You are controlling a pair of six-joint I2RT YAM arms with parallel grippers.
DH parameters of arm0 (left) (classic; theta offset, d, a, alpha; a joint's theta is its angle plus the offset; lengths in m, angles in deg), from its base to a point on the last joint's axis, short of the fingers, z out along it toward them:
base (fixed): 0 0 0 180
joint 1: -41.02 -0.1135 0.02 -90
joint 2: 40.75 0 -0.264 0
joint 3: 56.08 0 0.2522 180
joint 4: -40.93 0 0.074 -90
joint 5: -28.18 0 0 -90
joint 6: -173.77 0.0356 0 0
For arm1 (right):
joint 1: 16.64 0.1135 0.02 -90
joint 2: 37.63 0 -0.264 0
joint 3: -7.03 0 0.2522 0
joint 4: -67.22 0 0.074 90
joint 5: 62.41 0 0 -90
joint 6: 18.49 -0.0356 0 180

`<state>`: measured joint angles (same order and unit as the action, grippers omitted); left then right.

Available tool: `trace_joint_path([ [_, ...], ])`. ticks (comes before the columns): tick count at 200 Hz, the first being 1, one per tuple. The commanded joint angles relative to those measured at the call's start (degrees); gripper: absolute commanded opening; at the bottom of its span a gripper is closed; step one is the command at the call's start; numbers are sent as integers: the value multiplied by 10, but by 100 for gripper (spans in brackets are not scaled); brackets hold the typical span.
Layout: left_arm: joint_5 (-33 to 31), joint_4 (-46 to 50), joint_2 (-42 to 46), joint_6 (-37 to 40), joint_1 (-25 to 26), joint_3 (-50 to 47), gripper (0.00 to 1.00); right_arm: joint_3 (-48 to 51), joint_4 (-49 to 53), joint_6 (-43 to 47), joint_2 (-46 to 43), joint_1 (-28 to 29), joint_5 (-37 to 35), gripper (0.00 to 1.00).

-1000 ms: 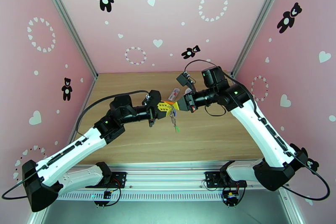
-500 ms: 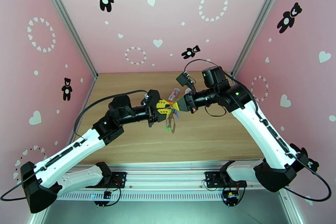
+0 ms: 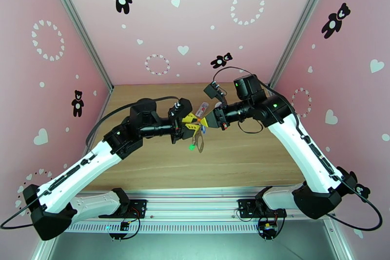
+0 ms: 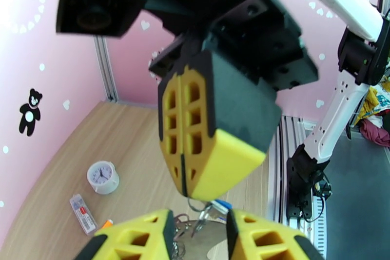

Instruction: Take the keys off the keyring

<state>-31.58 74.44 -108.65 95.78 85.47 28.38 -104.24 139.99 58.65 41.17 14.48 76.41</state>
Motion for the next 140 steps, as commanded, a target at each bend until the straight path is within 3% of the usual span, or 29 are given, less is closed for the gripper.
trace_joint_path([
  [1, 10, 51, -12, 21, 5, 18, 31, -23, 10, 6, 5, 1, 0, 0],
  [39, 3, 57, -20, 31, 5, 21, 18, -33, 16, 6, 12, 1, -4, 0],
  [52, 2, 60, -24, 33, 5, 27, 19, -35, 23, 9, 15, 1, -6, 0],
  [69, -4, 63, -26, 36, 5, 36, 29, -43, 37, 15, 20, 1, -16, 0],
  [140, 24, 81, -50, 55, 5, 63, 20, -50, 35, 11, 24, 1, -19, 0],
])
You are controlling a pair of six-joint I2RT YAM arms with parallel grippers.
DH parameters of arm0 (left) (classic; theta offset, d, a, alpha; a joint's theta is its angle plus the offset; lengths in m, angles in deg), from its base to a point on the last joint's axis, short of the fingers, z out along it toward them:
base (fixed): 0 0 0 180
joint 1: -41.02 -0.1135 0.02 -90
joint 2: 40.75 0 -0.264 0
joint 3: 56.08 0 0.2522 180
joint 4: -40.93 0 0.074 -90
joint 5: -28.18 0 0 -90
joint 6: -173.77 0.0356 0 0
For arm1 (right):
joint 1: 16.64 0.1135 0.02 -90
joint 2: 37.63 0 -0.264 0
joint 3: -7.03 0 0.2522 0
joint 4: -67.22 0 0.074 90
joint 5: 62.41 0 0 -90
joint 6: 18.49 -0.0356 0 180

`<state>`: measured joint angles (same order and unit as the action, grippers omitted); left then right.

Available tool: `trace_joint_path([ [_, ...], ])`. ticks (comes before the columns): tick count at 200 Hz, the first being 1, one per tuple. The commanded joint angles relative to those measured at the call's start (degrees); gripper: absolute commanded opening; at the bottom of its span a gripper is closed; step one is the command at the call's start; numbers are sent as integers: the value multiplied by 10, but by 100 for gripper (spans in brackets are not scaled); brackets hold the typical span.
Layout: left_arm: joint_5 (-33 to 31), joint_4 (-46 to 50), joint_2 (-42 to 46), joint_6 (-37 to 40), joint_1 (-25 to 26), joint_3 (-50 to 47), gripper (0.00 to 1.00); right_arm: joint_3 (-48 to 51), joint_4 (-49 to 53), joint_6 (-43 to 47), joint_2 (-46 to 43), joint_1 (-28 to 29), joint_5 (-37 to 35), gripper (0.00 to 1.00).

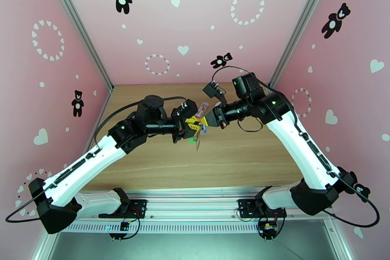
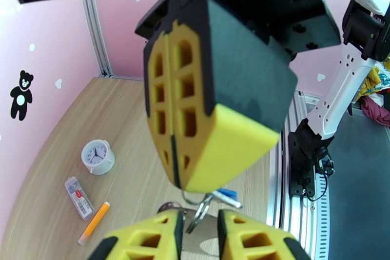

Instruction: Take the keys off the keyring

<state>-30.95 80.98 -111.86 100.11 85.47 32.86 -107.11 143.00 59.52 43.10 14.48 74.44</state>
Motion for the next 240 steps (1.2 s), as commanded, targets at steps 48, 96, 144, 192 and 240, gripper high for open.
trace_joint_path([
  [48, 18, 4, -16, 22, 5, 17, 4, -25, 11, 0, 7, 1, -7, 0],
  [96, 6, -53, 21, 30, 4, -21, 0, -33, 40, 8, 1, -11, -11, 0],
  [144, 57, -195, 77, -2, -2, -89, 0, 13, 39, 18, -22, -21, 3, 0],
  [192, 103, -274, 69, -44, -2, -97, 0, 38, 14, 53, -28, -15, 18, 0],
  [240, 105, -311, 65, -59, -3, -98, 0, 35, 5, 64, -29, -14, 0, 0],
])
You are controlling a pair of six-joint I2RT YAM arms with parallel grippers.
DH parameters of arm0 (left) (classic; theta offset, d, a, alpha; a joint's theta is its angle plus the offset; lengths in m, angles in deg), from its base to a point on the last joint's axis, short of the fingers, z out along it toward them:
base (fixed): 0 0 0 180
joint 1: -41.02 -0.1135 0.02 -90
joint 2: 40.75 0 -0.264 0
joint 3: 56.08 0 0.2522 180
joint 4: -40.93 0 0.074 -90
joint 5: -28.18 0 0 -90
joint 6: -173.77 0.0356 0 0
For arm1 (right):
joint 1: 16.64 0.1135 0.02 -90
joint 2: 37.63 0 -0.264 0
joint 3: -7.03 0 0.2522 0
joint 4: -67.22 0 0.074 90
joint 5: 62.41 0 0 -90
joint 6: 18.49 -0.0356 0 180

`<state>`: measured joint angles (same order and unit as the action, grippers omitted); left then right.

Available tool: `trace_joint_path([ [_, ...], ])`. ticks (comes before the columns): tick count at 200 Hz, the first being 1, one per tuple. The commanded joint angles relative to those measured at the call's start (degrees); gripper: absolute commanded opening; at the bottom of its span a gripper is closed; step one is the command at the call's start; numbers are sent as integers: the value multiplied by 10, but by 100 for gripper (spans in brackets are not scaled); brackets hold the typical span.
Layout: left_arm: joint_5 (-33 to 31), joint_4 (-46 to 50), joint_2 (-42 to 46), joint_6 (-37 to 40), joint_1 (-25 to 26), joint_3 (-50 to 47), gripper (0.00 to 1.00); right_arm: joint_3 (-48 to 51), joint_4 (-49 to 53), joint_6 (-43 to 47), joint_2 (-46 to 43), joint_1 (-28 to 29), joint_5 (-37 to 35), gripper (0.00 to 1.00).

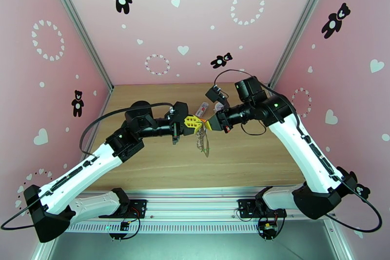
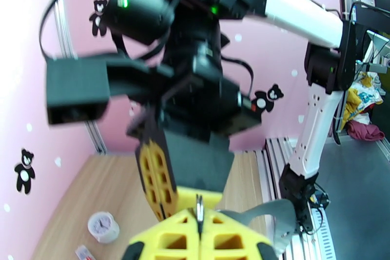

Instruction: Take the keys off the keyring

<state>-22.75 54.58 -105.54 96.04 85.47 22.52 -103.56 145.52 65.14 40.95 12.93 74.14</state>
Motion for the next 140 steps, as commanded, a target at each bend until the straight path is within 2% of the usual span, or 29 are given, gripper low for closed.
trace_joint_path([
  [1, 23, -47, 2, -18, -3, 6, 0, -2, -20, 8, -8, 2, 0, 0],
  [12, 14, -37, 0, -16, -3, 8, 0, -14, -11, 7, -16, -1, -62, 0],
  [27, -33, -15, 4, -12, -6, 6, 0, -7, -9, -1, -36, -21, -136, 0],
  [54, -104, -21, 12, -52, -15, -13, 0, 92, -67, -57, -68, -47, -223, 0],
  [78, -168, 8, -5, -100, -15, 9, 0, 233, -189, -118, -63, -47, -218, 0],
  [100, -214, 47, -27, -139, -15, 44, 0, 328, -289, -127, -19, -47, -236, 0],
  [140, -251, 51, -44, -214, -15, 56, 0, 426, -443, -160, 74, -50, -246, 0],
])
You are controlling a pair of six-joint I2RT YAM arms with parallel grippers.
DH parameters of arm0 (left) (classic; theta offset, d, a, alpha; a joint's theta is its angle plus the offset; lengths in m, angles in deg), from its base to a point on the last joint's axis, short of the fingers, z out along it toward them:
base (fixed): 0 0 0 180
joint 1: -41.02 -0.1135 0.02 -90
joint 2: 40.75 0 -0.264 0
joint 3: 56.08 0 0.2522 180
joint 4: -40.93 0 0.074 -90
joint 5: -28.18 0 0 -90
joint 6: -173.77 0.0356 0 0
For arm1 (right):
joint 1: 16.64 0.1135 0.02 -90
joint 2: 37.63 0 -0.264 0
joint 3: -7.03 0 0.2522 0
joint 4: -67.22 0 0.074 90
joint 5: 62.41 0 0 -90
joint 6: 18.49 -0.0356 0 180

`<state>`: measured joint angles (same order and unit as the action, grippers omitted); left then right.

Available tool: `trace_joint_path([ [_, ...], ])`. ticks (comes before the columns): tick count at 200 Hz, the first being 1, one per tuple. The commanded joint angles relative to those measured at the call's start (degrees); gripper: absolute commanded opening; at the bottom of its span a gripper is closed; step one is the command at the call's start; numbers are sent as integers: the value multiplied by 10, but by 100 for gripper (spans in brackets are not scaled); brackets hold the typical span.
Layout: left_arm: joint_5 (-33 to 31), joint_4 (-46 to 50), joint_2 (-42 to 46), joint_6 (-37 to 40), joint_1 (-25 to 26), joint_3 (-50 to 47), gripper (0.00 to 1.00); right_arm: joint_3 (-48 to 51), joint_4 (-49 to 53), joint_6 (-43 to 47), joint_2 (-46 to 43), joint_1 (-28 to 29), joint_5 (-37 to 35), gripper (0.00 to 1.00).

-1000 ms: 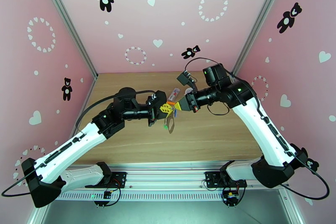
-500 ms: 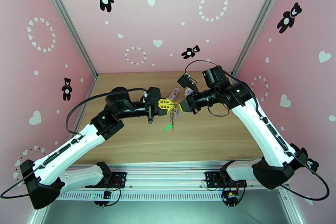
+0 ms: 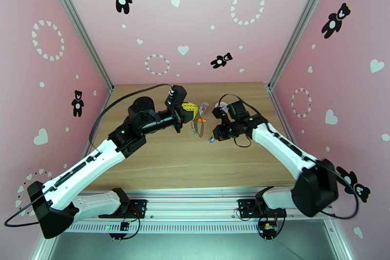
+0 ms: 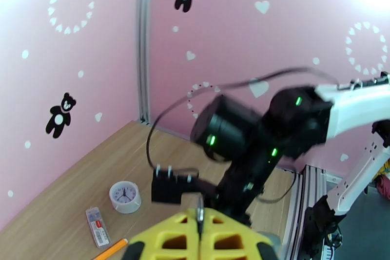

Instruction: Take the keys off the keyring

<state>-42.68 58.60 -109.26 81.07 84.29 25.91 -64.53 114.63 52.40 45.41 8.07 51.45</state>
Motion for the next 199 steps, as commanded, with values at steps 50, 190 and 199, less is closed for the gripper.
trace_joint_path([
  [50, -77, 24, -4, -102, -3, 27, 0, 80, -205, -27, 97, -2, -41, 10],
  [190, 0, 45, 10, -135, -8, 138, 0, 221, -429, 73, -163, -1, 112, 45],
  [199, 15, 43, 7, -134, -7, 147, 0, 239, -461, 73, -193, 0, 121, 47],
])
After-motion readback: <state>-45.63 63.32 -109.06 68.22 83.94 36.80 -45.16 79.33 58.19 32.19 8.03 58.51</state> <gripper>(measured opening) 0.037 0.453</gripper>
